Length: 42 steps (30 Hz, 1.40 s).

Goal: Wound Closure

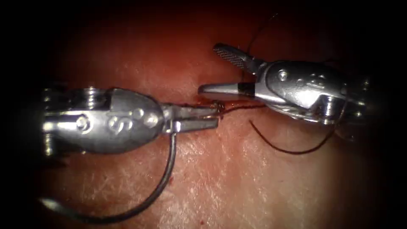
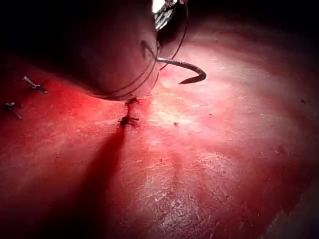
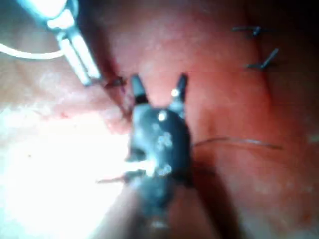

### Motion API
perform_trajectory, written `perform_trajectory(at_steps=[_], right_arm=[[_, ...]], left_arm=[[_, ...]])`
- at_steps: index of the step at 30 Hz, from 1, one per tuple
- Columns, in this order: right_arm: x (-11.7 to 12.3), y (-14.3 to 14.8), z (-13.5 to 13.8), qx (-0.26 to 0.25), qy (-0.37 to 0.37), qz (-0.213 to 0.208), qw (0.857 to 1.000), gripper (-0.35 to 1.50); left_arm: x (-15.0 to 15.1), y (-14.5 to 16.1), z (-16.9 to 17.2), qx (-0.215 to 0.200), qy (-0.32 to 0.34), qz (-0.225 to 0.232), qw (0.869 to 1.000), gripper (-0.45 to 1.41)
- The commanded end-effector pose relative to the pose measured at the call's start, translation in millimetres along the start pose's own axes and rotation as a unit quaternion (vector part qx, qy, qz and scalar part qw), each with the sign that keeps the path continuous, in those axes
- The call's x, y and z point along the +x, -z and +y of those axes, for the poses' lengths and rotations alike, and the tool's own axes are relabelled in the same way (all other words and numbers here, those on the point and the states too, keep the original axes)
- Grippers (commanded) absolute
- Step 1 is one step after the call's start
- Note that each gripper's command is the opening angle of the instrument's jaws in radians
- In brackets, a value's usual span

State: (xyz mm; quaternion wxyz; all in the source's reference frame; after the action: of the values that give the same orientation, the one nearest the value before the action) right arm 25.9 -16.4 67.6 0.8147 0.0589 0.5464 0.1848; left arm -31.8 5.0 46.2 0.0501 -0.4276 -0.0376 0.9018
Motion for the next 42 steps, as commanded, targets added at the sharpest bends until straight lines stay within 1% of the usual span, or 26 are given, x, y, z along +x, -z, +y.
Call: perform_trajectory(at_steps=[1,6,13,17,21,22,23,27,28,32,35,36,37,39,41,42], right_arm=[[-0.7,-0.9,-0.7,0.009,0.001,0.002,1.0,1.21],[-1.0,-1.0,-1.5,0.027,0.004,0.001,1.0,1.2],[-2.1,-1.0,-2.8,0.05,0.012,-0.01,0.999,1.16],[-2.5,0.0,-2.3,0.053,0.013,-0.007,0.998,1.14],[-2.6,2.3,-0.6,0.047,0.014,0.028,0.998,1.13],[-2.6,2.3,-0.6,0.047,0.014,0.028,0.998,1.13],[-2.5,3.2,0.0,0.046,-0.002,0.048,0.998,1.13],[-2.0,4.3,0.7,0.04,-0.038,0.081,0.995,1.11],[-1.8,4.3,0.9,0.029,-0.045,0.085,0.995,1.11],[-1.9,4.1,0.8,0.019,-0.046,0.079,0.996,1.08],[-1.8,3.6,0.9,-0.01,-0.049,0.065,0.997,1.08],[-1.8,3.6,0.9,-0.01,-0.049,0.065,0.997,1.08],[-1.8,3.2,1.0,-0.026,-0.05,0.063,0.996,1.08],[-1.7,2.9,1.0,-0.034,-0.055,0.066,0.996,1.08],[-1.7,3.1,0.9,-0.018,-0.068,0.074,0.995,1.08],[-1.7,3.7,0.8,-0.002,-0.067,0.08,0.995,1.06]], left_arm=[[-0.4,0.1,-0.5,0.005,0.003,-0.002,1.0,-0.45],[-1.1,1.2,-2.4,0.008,0.007,-0.007,1.0,-0.45],[-1.9,-0.1,-4.2,0.015,0.009,-0.009,1.0,-0.45],[-2.8,0.3,-3.6,0.018,0.005,-0.012,1.0,-0.45],[-3.9,0.7,-2.3,0.015,-0.001,-0.017,1.0,-0.45],[-3.9,0.7,-2.3,0.015,-0.001,-0.017,1.0,-0.45],[-4.6,0.7,-1.5,0.014,-0.005,-0.022,1.0,-0.45],[-5.9,0.6,0.1,0.012,-0.013,-0.033,0.999,-0.45],[-6.4,0.4,0.7,0.009,-0.01,-0.035,0.999,-0.45],[-6.5,0.5,0.9,0.007,-0.007,-0.033,0.999,-0.45],[-6.1,0.3,1.1,0.006,-0.006,-0.032,0.999,-0.45],[-6.1,0.3,1.1,0.006,-0.006,-0.032,0.999,-0.45],[-5.8,0.0,1.4,0.003,-0.006,-0.031,1.0,-0.45],[-5.5,-0.4,1.7,0.0,-0.005,-0.031,0.999,-0.45],[-5.8,-0.7,1.2,0.0,-0.006,-0.031,1.0,-0.45],[-6.6,-0.5,0.2,-0.001,-0.007,-0.03,1.0,-0.45]])
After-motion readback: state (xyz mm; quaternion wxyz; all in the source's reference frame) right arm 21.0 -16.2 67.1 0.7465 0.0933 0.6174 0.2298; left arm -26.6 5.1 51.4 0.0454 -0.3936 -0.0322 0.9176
